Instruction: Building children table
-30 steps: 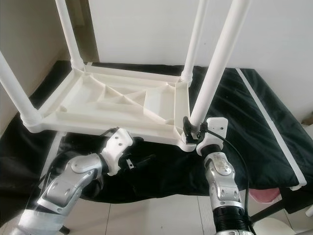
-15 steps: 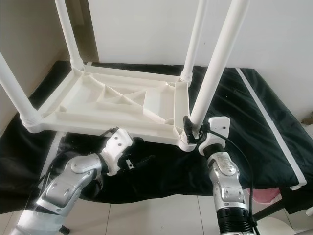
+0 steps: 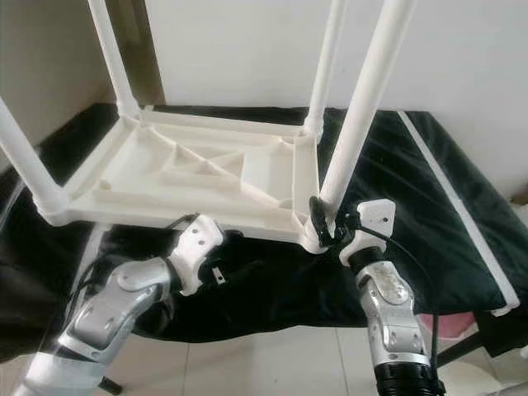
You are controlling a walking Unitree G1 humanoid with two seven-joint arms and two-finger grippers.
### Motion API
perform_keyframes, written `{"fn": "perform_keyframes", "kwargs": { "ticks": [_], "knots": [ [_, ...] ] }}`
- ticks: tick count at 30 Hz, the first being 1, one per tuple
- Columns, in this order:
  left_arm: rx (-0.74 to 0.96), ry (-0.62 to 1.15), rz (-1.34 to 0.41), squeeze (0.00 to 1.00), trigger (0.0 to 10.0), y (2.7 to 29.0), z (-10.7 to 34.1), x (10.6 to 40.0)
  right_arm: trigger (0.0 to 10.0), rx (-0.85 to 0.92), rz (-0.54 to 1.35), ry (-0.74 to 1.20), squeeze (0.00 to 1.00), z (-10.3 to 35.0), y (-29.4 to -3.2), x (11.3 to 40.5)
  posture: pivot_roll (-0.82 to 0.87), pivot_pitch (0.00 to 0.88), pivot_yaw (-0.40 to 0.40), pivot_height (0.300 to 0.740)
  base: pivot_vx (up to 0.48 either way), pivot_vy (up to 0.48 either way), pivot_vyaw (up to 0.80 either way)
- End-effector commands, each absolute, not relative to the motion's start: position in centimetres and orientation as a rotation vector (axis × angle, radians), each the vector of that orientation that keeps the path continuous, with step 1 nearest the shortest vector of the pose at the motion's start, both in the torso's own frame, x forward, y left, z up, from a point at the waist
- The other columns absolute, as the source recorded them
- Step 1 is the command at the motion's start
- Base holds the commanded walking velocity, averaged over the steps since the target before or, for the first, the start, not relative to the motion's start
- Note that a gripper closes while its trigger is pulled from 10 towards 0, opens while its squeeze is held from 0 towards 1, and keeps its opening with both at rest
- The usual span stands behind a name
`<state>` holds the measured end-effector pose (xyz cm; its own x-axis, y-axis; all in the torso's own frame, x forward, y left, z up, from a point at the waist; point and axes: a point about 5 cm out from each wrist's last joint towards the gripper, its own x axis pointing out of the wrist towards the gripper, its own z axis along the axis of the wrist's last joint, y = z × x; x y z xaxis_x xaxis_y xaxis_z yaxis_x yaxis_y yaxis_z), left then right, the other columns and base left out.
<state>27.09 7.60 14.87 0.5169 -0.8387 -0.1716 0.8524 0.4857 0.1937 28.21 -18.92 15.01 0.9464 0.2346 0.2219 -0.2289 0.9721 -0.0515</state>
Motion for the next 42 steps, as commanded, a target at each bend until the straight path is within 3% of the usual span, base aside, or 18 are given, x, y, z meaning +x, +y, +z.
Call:
{"fn": "perform_keyframes", "kwargs": {
  "ticks": [1, 19, 42],
  "knots": [
    [0.268, 0.06, -1.154, 0.0, 10.0, 7.0, 15.2, 26.6, 10.0, -0.03, 0.249, -0.221, 0.0, 15.0, -19.1, 28.0, -0.03, 0.011, -0.012, 0.74, 0.0, 0.0, 0.0],
    [0.256, 0.055, -1.236, 0.0, 10.0, 6.7, 15.9, 25.4, 10.0, -0.071, 0.343, -0.21, 0.0, 16.2, -20.0, 27.1, -0.04, 0.075, -0.008, 0.74, 0.0, 0.0, 0.0],
    [0.324, 0.095, -1.288, 0.0, 10.0, 6.5, 15.4, 24.1, 10.0, -0.137, 0.515, -0.127, 0.0, 15.9, -20.1, 30.4, -0.01, 0.087, 0.016, 0.74, 0.0, 0.0, 0.0]
  ]
}}
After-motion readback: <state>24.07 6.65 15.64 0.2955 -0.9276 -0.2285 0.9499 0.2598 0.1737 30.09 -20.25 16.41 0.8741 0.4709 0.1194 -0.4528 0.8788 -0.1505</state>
